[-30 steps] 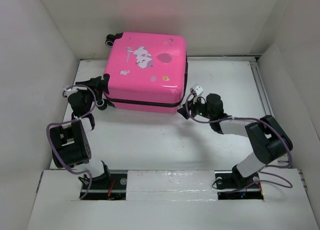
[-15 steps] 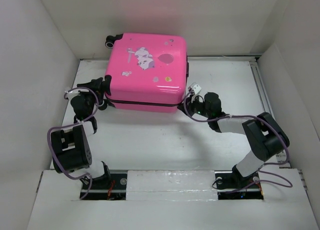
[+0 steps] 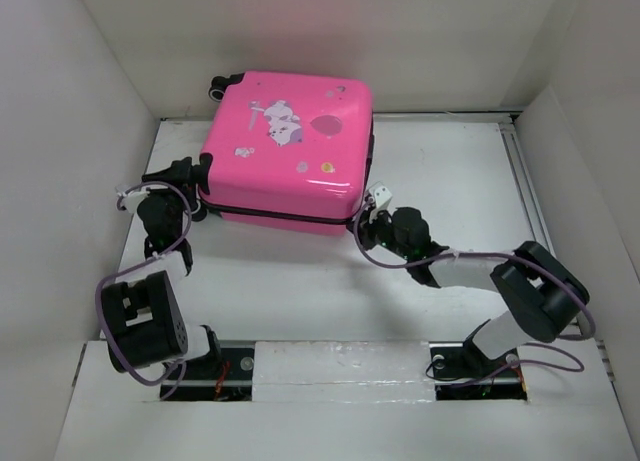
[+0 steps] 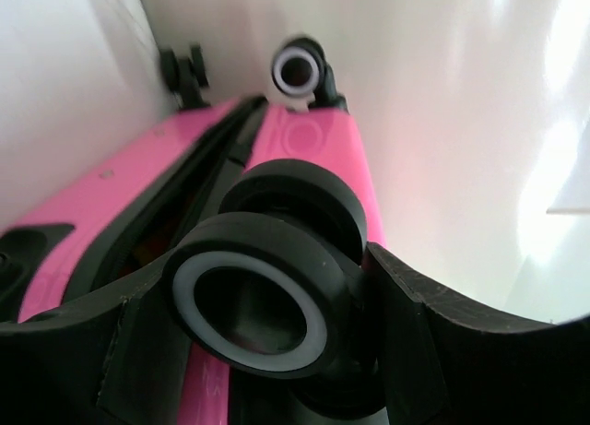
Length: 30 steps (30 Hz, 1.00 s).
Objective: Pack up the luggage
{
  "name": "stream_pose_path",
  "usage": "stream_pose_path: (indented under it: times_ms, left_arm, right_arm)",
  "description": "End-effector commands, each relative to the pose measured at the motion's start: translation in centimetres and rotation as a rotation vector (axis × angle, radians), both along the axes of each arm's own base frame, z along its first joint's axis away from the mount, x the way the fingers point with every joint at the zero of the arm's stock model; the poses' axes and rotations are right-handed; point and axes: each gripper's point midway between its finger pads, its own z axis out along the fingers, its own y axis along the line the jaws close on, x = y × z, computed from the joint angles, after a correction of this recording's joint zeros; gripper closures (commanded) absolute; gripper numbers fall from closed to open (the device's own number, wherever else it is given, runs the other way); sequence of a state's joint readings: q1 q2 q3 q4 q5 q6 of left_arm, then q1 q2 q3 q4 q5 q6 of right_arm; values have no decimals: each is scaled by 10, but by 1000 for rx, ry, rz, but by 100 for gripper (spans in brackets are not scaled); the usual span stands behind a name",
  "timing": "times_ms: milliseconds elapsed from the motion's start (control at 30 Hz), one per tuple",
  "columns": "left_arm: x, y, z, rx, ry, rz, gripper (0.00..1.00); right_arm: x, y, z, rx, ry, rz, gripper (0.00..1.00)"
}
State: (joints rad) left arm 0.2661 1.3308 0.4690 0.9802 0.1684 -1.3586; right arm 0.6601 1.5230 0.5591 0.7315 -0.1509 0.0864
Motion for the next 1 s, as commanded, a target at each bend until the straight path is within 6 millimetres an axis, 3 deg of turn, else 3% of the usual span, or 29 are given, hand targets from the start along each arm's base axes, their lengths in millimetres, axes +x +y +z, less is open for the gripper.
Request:
stream_pose_path:
  times_ms: [0,133,200,233,267,333,367,467,500,533,600,667,733,833,900,967]
  left_arm:
    - [0,19,60,125,-149,90,100]
    - [6,21,35,116,-73,87,100]
    - [6,19,10,96,-27,76,100]
    - [5,12,0,84,-17,52,100]
    - [1,8,-25,61,28,34,100]
    - [-2,-12,-29,47,-3,-31,100]
    - [-7,-15,-40,42,17,-44,100]
    - [-8,-45,-44,23,1,-135,100]
    - [-13,-53,-54,18,19,-159,100]
    - [-15,-66,-47,14,-14,-190,100]
    - [-16,-84,-47,4,-18,-243,100]
    - [-21,-118,-47,3,-18,-323,100]
    - [-20,-136,-36,6,-43,-358,100]
    - [-25,-148,-23,-2,-85,-403,100]
    - [-32,-158,-10,-12,-119,-440,100]
    - [-35,-170,2,5,-146,-472,100]
  right_arm:
    - [-15,19,44,98,-74,59,100]
    - [-17,25,66,99,-79,59,100]
    - [-21,27,73,94,-78,55,100]
    - [-22,26,74,91,-74,54,100]
    - [-24,24,82,102,-87,55,100]
    - [-19,12,86,96,-82,26,100]
    - [-19,5,98,111,-102,12,100]
    - [-15,-16,108,113,-101,-10,100]
    - [-17,-24,115,123,-114,-16,100]
    - [-17,-34,121,119,-127,-26,100]
    - [-16,-43,120,99,-122,-45,100]
    - [-14,-52,119,86,-103,-60,100]
    - [-14,-57,116,70,-94,-64,100]
    - [-13,-78,81,18,-29,-135,100]
    - [-8,-90,68,16,-25,-144,100]
    - [-1,-90,60,20,-9,-124,100]
